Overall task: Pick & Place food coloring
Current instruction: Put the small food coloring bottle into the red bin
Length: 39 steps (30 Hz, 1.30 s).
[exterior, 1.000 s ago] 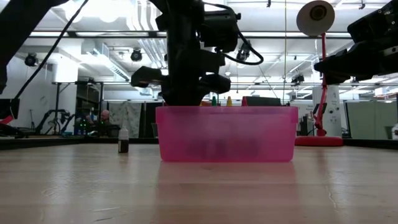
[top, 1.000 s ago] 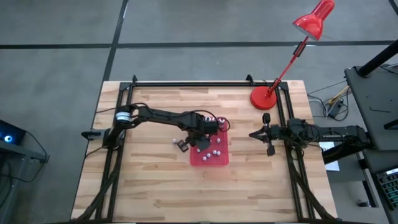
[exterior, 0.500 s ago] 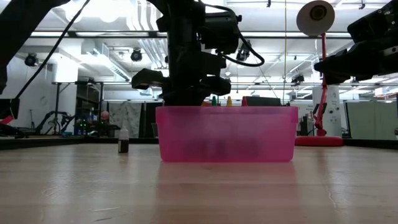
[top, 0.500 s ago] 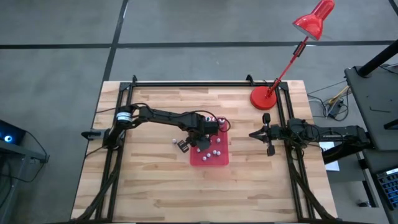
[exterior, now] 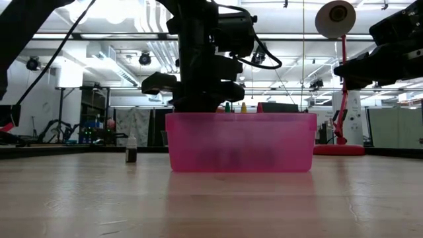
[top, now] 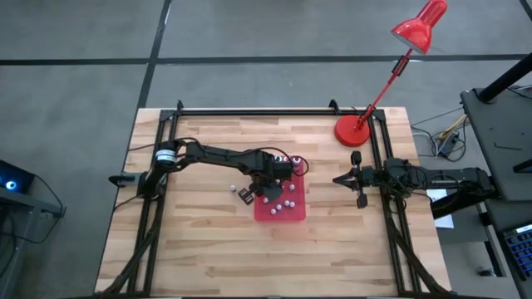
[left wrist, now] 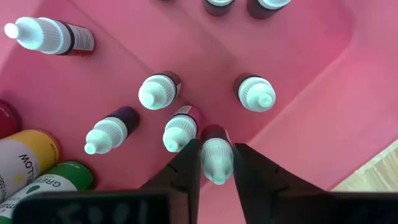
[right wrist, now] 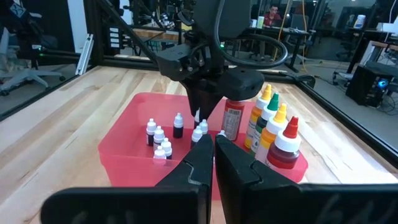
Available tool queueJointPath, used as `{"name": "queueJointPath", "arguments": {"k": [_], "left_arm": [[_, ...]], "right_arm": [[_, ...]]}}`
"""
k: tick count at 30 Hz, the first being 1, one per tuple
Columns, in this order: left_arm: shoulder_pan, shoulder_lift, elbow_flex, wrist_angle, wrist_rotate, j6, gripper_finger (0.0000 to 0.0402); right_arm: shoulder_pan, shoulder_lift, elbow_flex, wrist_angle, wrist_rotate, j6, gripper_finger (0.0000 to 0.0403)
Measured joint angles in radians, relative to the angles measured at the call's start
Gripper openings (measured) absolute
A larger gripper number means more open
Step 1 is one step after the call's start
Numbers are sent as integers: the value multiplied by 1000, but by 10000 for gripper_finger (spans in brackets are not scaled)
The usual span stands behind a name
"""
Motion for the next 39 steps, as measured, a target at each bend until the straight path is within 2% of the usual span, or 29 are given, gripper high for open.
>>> {"name": "queueJointPath", "arguments": {"k": [8,19,39], "left_arm": [[0,0,0,2,0,-2,105],[1,-3,5,1,-17,-56,108],[1,-11,3,-50,-16,-58,108]], "right_arm": [[0,0,0,0,0,0,9],[0,0,0,0,0,-2,9],[0,0,0,0,0,1,9]]}}
